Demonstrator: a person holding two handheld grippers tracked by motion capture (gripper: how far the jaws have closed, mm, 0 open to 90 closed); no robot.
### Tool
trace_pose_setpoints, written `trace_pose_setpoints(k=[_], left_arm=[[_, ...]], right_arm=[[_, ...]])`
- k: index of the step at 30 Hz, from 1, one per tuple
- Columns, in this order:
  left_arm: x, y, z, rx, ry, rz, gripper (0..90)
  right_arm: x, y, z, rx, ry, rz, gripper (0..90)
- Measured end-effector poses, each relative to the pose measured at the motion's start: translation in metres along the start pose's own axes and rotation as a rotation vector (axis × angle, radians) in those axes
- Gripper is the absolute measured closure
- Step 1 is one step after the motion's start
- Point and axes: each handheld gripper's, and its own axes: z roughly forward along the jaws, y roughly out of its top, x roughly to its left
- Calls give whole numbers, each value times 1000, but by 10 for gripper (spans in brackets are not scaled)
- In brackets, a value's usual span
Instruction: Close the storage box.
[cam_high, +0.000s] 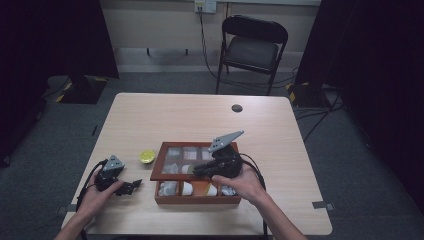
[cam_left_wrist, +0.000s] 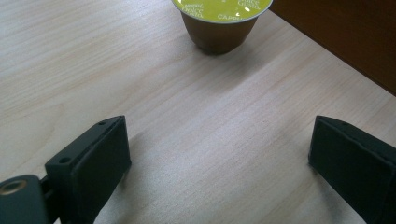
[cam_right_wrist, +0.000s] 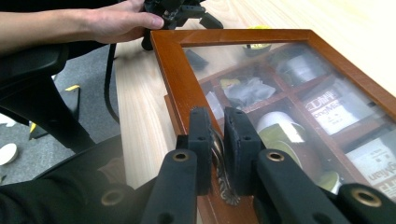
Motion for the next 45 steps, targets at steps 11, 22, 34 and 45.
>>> trace_pose_setpoints(k=[11, 22, 34, 45], left_arm=[[0, 0, 0, 0, 1, -3, 48], [0, 0, 0, 1, 1, -3, 48], [0, 0, 0, 1, 2, -4, 48], [0, 0, 0, 1, 2, -4, 48]], right_arm=[[3, -7, 7, 32, -8, -4, 815], [7, -30, 29, 103, -13, -13, 816], [6, -48, 42, 97, -18, 9, 813], [4, -49, 38, 64, -32, 40, 689]])
